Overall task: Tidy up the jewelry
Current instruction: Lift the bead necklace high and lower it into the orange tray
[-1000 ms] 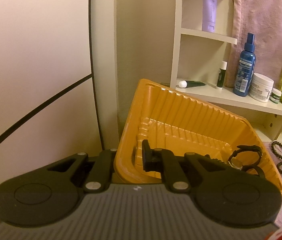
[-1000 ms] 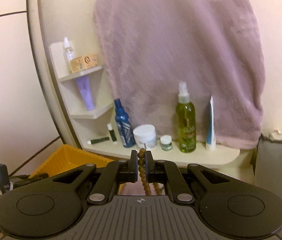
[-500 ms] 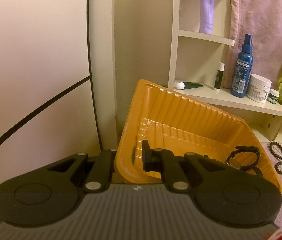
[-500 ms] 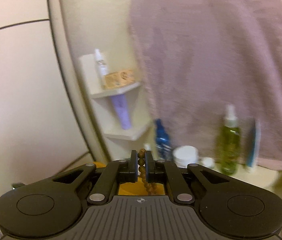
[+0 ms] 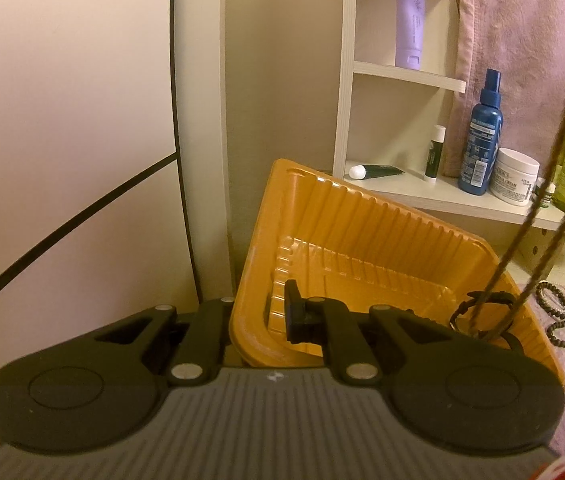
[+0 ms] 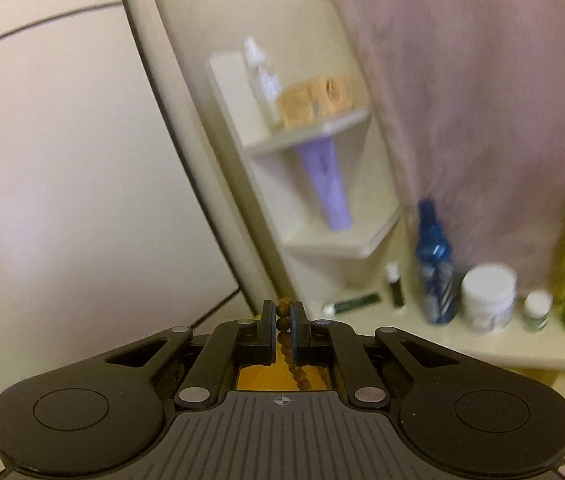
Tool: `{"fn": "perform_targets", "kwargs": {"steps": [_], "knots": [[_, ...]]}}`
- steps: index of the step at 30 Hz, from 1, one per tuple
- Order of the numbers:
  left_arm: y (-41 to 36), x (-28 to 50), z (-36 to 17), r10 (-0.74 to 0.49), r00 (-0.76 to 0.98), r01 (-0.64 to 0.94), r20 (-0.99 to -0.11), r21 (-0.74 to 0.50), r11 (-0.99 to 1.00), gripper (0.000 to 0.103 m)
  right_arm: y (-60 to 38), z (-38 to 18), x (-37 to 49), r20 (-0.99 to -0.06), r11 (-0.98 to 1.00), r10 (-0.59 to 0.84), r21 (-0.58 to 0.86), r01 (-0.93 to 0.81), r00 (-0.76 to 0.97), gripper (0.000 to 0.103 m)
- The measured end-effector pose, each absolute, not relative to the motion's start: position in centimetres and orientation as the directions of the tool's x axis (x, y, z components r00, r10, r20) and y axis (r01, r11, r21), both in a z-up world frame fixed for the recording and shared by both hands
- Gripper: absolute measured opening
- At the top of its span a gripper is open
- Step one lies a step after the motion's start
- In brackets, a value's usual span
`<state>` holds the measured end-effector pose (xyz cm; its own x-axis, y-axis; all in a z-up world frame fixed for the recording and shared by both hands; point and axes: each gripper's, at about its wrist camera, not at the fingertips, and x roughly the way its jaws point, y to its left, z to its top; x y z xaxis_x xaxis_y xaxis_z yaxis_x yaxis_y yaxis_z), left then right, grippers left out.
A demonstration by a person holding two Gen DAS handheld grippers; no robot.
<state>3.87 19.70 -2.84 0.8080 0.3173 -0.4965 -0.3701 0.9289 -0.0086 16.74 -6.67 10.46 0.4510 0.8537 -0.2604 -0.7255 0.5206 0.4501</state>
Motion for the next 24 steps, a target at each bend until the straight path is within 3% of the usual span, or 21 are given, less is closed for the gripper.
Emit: {"fn": "perform_targets", "kwargs": {"steps": [10,24], "knots": [[19.8,4.0,-2.9,0.312,0.808,-0.368,-0.499,-0.014,0.93,0.01,-2.9,3.9,17.3,-0.44,0.568,0.811,0.437,-0.698,0.385,0.007],[19.8,4.1,-3.1,0.312,0.804,-0.37,-0.507,-0.014,0.929,0.01,-0.9,-1.6,17.8,-0.599,0.641,0.712,0.344,-0.686,0.365,0.007]]}}
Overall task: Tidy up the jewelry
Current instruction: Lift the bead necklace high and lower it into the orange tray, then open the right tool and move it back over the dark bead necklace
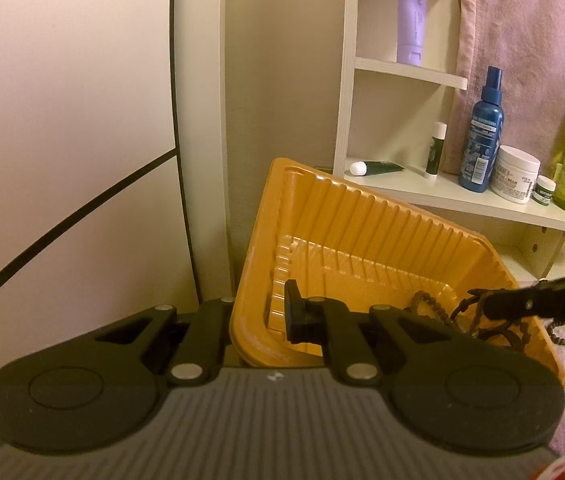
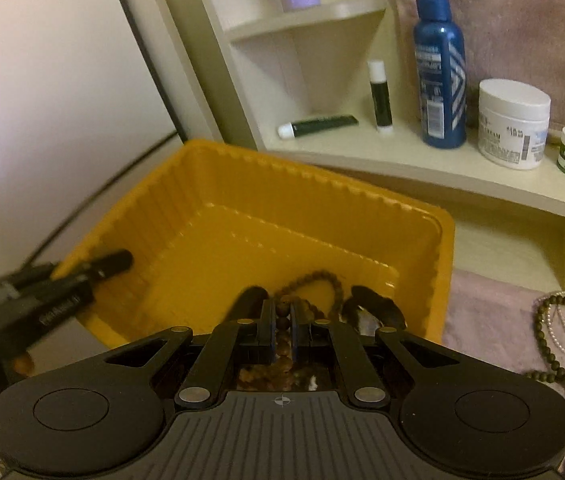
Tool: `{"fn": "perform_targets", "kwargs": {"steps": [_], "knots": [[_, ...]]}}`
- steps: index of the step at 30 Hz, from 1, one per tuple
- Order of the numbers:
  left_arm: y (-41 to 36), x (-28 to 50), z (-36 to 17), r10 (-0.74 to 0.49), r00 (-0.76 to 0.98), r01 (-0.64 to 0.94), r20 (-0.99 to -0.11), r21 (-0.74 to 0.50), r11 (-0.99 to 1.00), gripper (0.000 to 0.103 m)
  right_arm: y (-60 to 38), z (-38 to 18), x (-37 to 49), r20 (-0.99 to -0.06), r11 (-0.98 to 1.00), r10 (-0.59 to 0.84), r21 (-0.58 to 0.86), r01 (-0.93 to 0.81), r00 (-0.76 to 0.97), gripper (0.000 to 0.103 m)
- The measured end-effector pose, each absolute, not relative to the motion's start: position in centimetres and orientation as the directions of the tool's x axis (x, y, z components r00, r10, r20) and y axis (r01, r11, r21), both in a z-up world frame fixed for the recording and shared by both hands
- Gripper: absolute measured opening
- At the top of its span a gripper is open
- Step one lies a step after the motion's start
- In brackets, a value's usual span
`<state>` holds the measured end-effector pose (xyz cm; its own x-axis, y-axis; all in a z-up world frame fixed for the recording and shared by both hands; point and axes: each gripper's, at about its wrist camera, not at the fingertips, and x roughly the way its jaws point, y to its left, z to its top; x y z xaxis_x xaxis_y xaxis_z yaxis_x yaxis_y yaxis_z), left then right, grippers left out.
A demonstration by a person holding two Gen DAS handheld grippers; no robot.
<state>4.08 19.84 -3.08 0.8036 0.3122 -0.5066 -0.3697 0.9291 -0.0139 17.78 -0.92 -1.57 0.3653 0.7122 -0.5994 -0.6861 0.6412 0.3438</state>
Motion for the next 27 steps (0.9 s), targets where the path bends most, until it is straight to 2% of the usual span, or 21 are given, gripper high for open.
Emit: {"fn": "perform_targets", "kwargs": {"steps": [9,10,11,12,13,14,27], "knots": [[19.8,4.2,-3.1,0.317,0.801,-0.373,-0.508,-0.01,0.928,0.01,-0.2,-3.0,17.7,-0.633,0.671,0.671,0.296,-0.68,0.387,0.008],[19.8,4.2,-3.1,0.317,0.8,-0.373,-0.509,-0.009,0.928,0.01,-0.1,-3.1,17.7,-0.639,0.678,0.661,0.284,-0.678,0.393,0.013],[19.8,4.2,-3.1,0.317,0.801,-0.373,-0.509,-0.009,0.928,0.01,-0.1,-3.1,17.7,-0.638,0.679,0.659,0.28,-0.679,0.397,0.028],[19.8,4.2,-3.1,0.317,0.801,-0.373,-0.508,-0.009,0.928,0.01,-0.1,-3.1,17.6,-0.63,0.677,0.665,0.283,-0.679,0.401,0.039],[19.8,4.2,-3.1,0.318,0.801,-0.373,-0.508,-0.007,0.928,0.01,-0.2,-3.1,17.6,-0.617,0.677,0.672,0.288,-0.677,0.409,0.056],[19.8,4.2,-3.1,0.318,0.8,-0.373,-0.508,-0.007,0.928,0.01,-0.3,-3.0,17.5,-0.605,0.677,0.677,0.289,-0.676,0.419,0.062],[19.8,4.2,-3.0,0.325,0.796,-0.378,-0.511,0.001,0.926,0.01,-1.6,-1.6,16.5,-0.567,0.68,0.686,0.278,-0.678,0.456,0.067]]}}
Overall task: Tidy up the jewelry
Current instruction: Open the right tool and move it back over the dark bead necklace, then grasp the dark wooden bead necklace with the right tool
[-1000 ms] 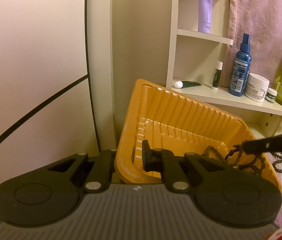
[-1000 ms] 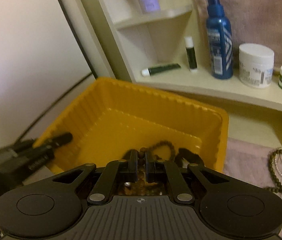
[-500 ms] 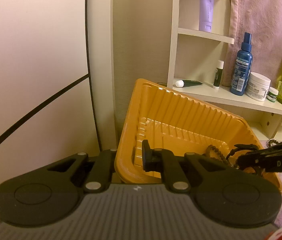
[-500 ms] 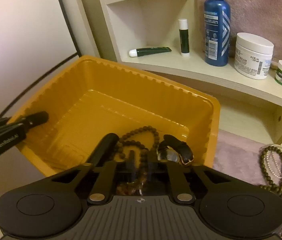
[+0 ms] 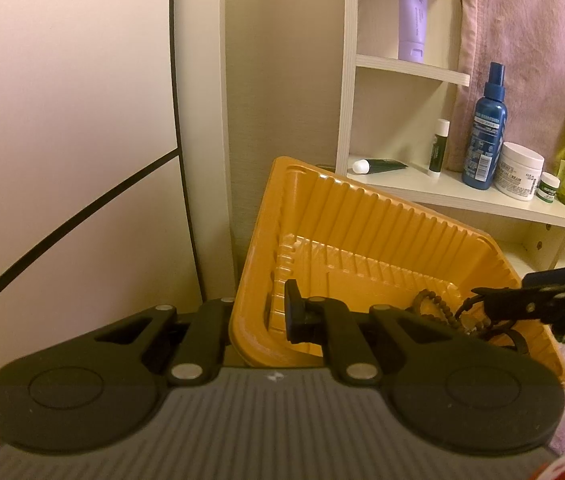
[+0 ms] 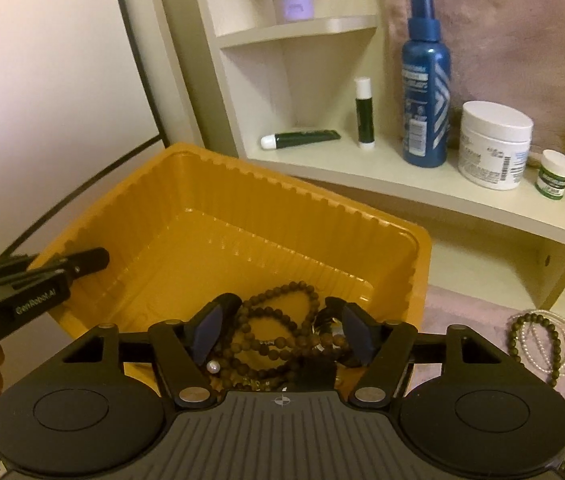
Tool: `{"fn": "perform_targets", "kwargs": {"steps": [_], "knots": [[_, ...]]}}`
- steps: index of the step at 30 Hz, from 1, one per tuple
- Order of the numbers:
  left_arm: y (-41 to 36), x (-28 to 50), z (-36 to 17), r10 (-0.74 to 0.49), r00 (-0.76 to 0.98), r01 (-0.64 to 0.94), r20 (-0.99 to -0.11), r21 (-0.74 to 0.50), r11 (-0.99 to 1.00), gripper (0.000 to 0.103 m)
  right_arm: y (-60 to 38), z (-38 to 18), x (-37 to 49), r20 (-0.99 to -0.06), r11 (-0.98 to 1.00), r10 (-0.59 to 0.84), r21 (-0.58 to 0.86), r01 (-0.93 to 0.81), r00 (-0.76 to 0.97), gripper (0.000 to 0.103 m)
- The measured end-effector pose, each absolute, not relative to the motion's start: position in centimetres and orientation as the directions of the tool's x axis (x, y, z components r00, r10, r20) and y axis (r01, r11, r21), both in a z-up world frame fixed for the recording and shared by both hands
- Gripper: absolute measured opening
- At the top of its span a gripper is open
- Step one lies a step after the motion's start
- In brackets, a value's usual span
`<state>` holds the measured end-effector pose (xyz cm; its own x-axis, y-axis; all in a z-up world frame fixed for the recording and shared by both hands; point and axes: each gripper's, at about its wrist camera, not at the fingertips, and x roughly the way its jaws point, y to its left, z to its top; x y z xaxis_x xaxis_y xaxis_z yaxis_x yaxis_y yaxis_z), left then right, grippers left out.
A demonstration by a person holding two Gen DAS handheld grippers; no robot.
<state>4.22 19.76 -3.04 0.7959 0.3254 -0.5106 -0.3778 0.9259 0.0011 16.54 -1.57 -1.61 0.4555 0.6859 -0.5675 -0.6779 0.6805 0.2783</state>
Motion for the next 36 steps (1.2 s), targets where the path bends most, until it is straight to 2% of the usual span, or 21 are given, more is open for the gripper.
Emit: {"fn": "perform_targets", "kwargs": {"steps": [9,22,32,36], "knots": [[19.8,4.3,-3.1,0.326,0.794,-0.379,-0.514,0.003,0.925,0.01,-8.2,-1.7,15.8,-0.547,0.727,0.668,0.338,-0.597,0.504,0.068],[19.7,4.5,-3.0,0.336,0.788,-0.381,-0.516,0.021,0.924,0.01,-19.3,-5.7,18.5,-0.654,0.867,0.477,0.242,-0.435,0.587,0.068],[19.5,4.7,-3.0,0.339,0.786,-0.38,-0.518,0.029,0.925,0.01,-21.0,-7.2,21.2,-0.635,0.81,0.543,0.222,-0.543,0.55,0.068],[19.6,4.7,-3.0,0.338,0.785,-0.379,-0.518,0.029,0.925,0.01,-20.1,-8.3,21.9,-0.667,0.775,0.549,0.181,-0.605,0.503,0.068]]}}
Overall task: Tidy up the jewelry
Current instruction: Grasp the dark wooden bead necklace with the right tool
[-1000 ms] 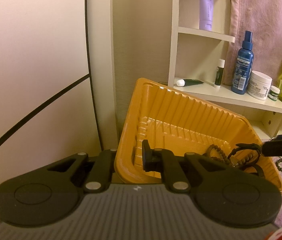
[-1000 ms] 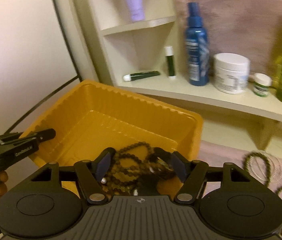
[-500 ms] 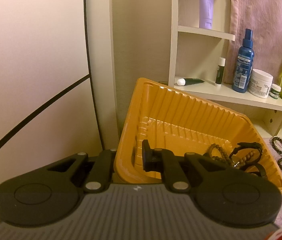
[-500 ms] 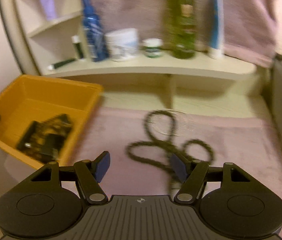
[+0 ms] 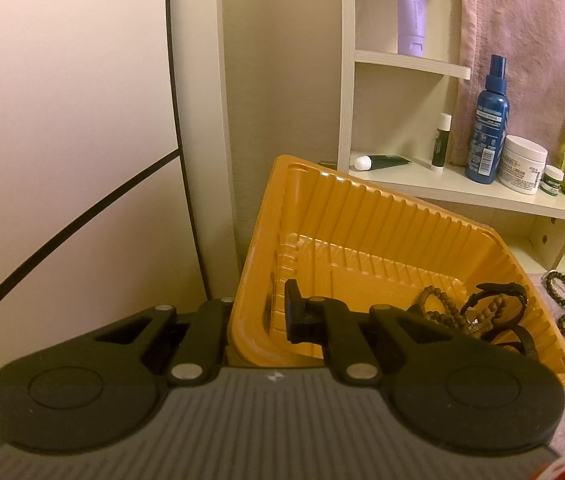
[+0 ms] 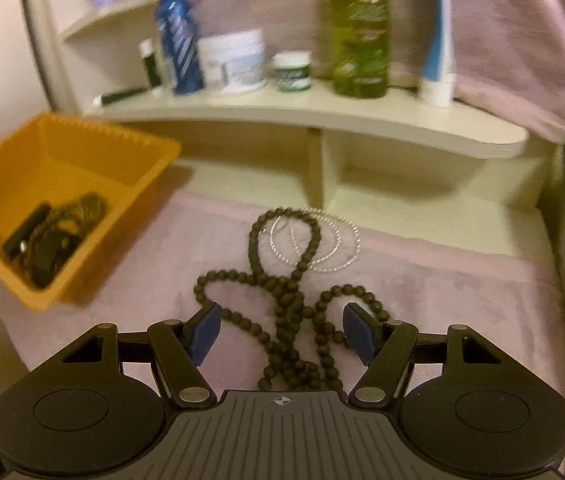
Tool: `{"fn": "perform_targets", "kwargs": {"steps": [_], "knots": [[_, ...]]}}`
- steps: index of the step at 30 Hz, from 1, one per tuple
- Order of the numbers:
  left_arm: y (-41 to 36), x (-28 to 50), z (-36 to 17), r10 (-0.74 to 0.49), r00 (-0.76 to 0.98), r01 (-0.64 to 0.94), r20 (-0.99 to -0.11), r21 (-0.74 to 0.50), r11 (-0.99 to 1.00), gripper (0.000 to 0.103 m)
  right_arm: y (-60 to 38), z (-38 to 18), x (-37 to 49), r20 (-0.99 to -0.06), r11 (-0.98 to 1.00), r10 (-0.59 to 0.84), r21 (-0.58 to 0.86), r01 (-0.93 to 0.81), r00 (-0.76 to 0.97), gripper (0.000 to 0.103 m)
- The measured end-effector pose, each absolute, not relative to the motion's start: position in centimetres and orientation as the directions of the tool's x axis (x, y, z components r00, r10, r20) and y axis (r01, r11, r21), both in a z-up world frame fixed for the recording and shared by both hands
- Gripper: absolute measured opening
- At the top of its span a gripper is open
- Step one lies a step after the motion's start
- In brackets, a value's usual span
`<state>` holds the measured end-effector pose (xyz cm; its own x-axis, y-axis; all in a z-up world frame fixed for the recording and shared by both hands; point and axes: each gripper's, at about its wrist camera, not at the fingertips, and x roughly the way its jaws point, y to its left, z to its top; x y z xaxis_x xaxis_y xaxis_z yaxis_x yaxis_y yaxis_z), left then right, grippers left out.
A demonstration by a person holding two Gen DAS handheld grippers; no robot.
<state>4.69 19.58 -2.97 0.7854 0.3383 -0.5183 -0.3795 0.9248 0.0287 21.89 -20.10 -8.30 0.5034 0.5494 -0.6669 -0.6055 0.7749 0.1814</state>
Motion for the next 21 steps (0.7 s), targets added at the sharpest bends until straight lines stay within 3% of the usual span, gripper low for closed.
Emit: {"fn": "perform_targets", "kwargs": {"steps": [9,15,17,21], "knots": [[19.6,4.8,-3.0,0.338,0.786,-0.379,-0.518,0.029,0.925,0.01,-19.1,-9.8,22.5,-0.688,0.74,0.531,0.095,-0.665,0.494,0.067],[19.6,4.7,-3.0,0.338,0.786,-0.378,-0.518,0.029,0.925,0.01,-19.1,-9.8,21.9,-0.675,0.715,0.556,0.091,-0.693,0.485,0.04],[19.6,4.7,-3.0,0.338,0.786,-0.378,-0.517,0.029,0.925,0.01,-18.9,-9.7,21.7,-0.676,0.705,0.561,0.086,-0.704,0.479,0.026],[19.6,4.7,-3.0,0.338,0.786,-0.378,-0.518,0.029,0.925,0.01,-18.5,-9.6,21.3,-0.678,0.705,0.55,0.065,-0.706,0.487,0.024]]}}
